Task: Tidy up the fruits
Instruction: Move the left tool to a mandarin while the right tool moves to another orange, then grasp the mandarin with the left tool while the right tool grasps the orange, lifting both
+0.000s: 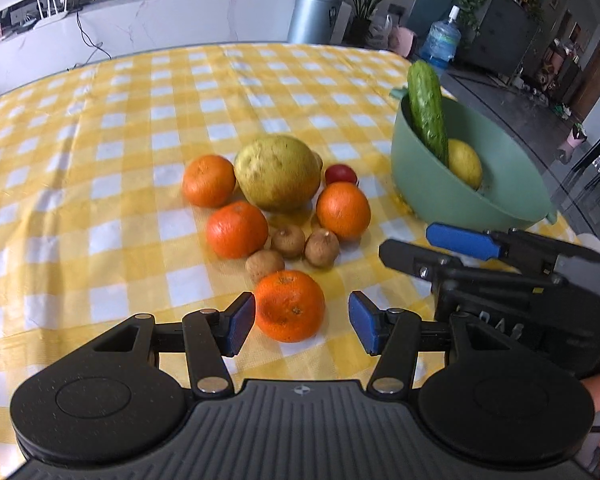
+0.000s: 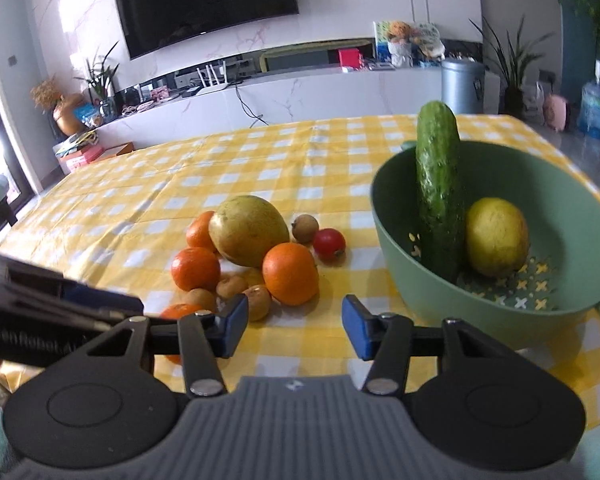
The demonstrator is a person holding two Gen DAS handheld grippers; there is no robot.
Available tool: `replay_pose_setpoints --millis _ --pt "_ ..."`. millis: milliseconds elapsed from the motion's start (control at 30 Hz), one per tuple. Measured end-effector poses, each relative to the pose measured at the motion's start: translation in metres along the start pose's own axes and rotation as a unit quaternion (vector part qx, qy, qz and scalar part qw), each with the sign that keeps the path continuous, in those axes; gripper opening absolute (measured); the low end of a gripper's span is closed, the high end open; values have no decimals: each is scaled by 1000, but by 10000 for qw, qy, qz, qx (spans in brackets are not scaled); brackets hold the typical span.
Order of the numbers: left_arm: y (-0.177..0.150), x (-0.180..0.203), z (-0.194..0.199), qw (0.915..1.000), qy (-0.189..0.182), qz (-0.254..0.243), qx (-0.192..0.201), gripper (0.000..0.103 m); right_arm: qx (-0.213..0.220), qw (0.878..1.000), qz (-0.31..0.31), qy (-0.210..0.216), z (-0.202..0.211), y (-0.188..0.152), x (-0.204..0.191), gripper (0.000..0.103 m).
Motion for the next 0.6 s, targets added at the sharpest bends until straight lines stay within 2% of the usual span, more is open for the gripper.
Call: replay_pose_setpoints --millis 100,267,300,367,600 --pt "-3 -5 -6 9999 18 106 -39 63 -54 9999 -126 18 -5 0 3 50" --pt "-6 -7 -12 9998 41 149 -111 63 -93 9985 -458 278 -14 3 3 50" --pt "-6 -7 -12 9998 46 151 -115 62 -104 9984 -476 281 -16 3 3 50" --pt "-7 -7 -14 9998 88 155 -98 53 -118 9980 -540 312 -20 3 2 50" --pt "2 -10 -7 9994 94 329 38 51 -162 9942 -992 379 -35 7 7 51"
Point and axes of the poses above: each gripper's, at about its wrist camera, not at the fingertips, and z roughly against the way its jaws point, x to its right, y to its top, the point moved 10 cm from there along -z, roughly the way its jaws point, and after that the axes turned 1 degree about x, right-handed, at the moved point
